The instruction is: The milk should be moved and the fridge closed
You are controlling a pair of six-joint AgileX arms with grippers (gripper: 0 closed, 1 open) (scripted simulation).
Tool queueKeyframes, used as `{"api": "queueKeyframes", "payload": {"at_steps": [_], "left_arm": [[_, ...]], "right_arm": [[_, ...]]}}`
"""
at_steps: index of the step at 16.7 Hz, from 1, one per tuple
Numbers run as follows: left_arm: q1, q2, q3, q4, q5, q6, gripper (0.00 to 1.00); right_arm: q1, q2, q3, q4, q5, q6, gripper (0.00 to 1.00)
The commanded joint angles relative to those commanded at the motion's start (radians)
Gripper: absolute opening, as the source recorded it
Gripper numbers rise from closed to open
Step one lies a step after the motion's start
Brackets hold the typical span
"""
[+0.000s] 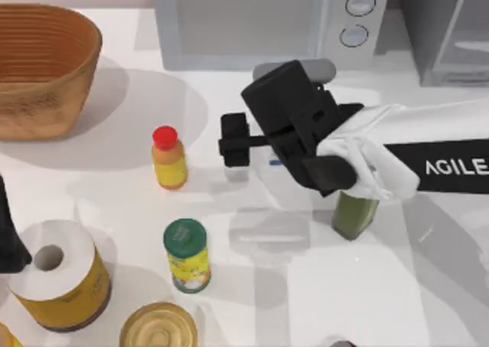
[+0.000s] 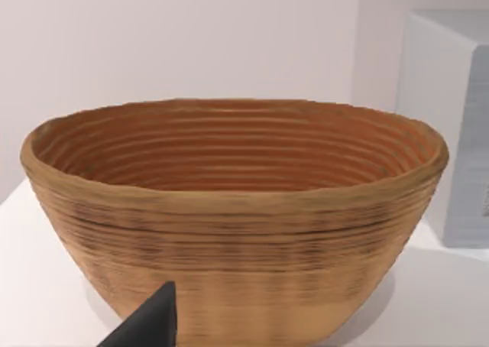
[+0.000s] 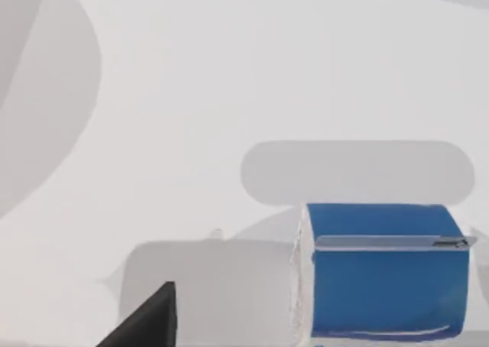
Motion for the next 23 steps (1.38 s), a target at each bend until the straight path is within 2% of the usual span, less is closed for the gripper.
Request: {"api": "queueKeyframes", "payload": {"at_steps": [12, 23], "left_arm": [[0.0, 0.0, 0.0, 0.0, 0.0, 0.0, 1.0], [0.0, 0.0, 0.0, 0.0, 0.0, 0.0, 1.0]], "right_arm": [[-0.045, 0.125, 0.07, 0.066, -0.029, -0.031, 1.0], [-0.045, 0.125, 0.07, 0.066, -0.029, -0.031, 0.17]]}}
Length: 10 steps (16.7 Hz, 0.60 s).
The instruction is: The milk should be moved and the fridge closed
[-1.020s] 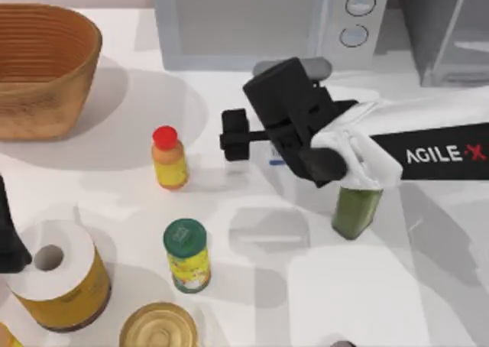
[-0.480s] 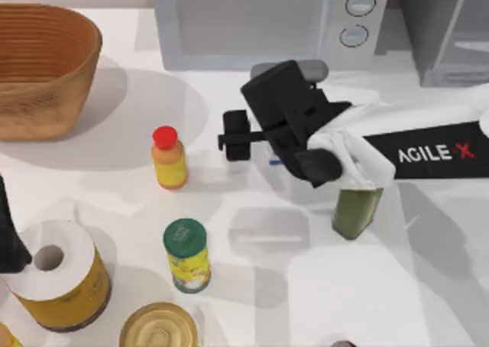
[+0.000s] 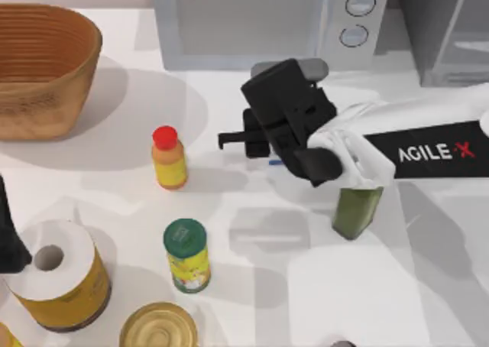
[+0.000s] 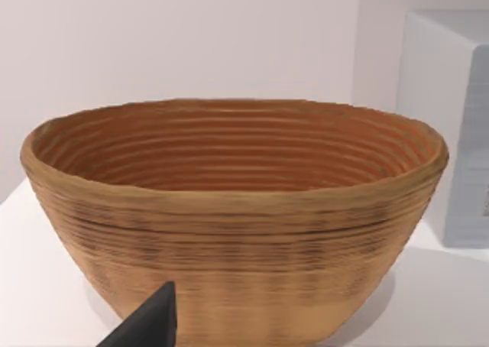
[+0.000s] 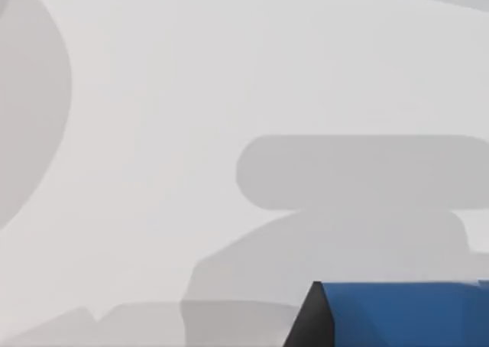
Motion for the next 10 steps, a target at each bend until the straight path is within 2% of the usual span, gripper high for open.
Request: {"api": "queueKeyframes", "payload": {"at_steps": [2, 3, 10], "left_arm": [[0.0, 0.0, 0.0, 0.0, 0.0, 0.0, 1.0], [0.0, 0.0, 0.0, 0.0, 0.0, 0.0, 1.0], [0.0, 0.0, 0.0, 0.0, 0.0, 0.0, 1.0]], "right_arm": [[0.0, 0.0, 0.0, 0.0, 0.0, 0.0, 0.02], [0.0, 0.0, 0.0, 0.0, 0.0, 0.0, 0.0], [0.0, 0.0, 0.0, 0.0, 0.0, 0.0, 0.0]]}}
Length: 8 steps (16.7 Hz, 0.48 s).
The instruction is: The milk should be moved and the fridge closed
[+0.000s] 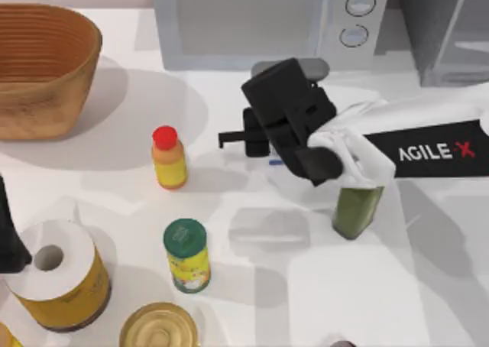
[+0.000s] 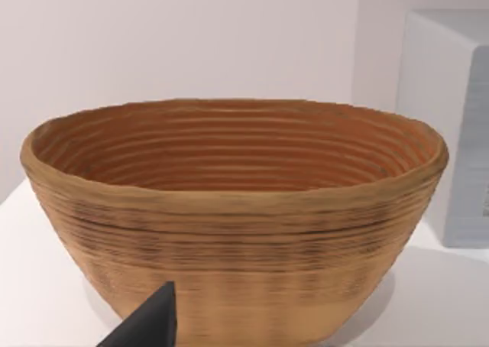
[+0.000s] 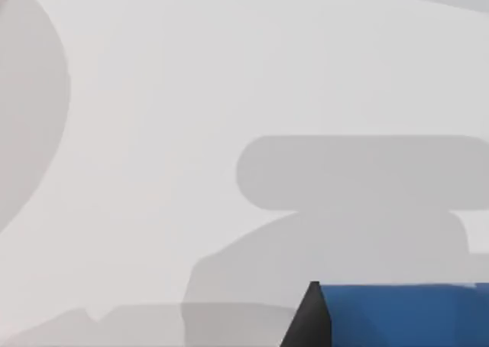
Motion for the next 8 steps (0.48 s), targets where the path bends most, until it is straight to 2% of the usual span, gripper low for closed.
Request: {"api": "queueKeyframes", "payload": {"at_steps": [8], "left_arm": [[0.0, 0.0, 0.0, 0.0, 0.0, 0.0, 1.0]], "right_arm": [[0.001, -0.061, 0.045, -0.102, 0.0, 0.0, 0.0]]}}
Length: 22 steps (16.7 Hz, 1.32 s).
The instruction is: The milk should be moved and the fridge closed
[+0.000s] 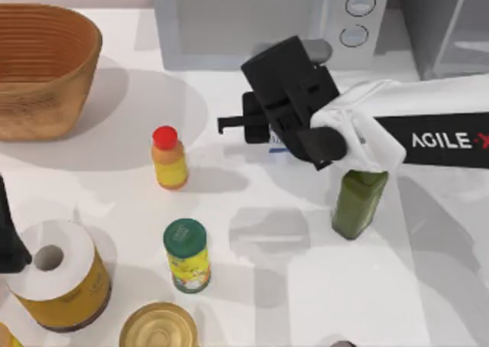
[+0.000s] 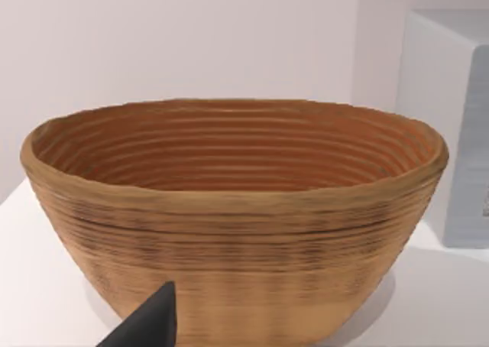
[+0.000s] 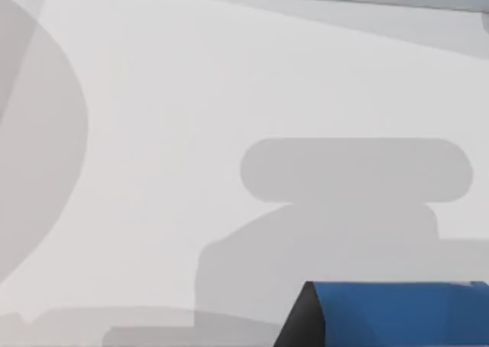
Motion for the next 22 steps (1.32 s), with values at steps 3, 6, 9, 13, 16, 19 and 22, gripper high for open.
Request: {"api": "queueKeyframes", "payload": {"at_steps": [3, 6, 9, 13, 16, 19, 22], "left_arm": [[0.0, 0.0, 0.0, 0.0, 0.0, 0.0, 1.0], [0.0, 0.0, 0.0, 0.0, 0.0, 0.0, 1.0], [0.0, 0.0, 0.0, 0.0, 0.0, 0.0, 1.0], [0.0, 0.0, 0.0, 0.0, 0.0, 0.0, 1.0], [0.0, 0.0, 0.0, 0.0, 0.0, 0.0, 1.0], [0.0, 0.0, 0.0, 0.0, 0.0, 0.0, 1.0], [0.0, 0.0, 0.0, 0.0, 0.0, 0.0, 1.0]], "right_arm": [[0.0, 0.003, -0.001, 0.001, 0.0, 0.001, 0.0], [-0.015, -0.028, -0.033, 0.034, -0.021, -0.016, 0.0], [-0.072, -0.132, -0.145, 0.159, -0.084, -0.082, 0.0], [-0.194, -0.291, -0.395, 0.467, -0.201, -0.216, 0.0], [-0.312, -0.372, -0.603, 0.748, -0.286, -0.313, 0.0], [-0.447, -0.449, -0.76, 0.958, -0.352, -0.378, 0.0], [-0.573, -0.505, -0.861, 1.082, -0.396, -0.408, 0.0]]}}
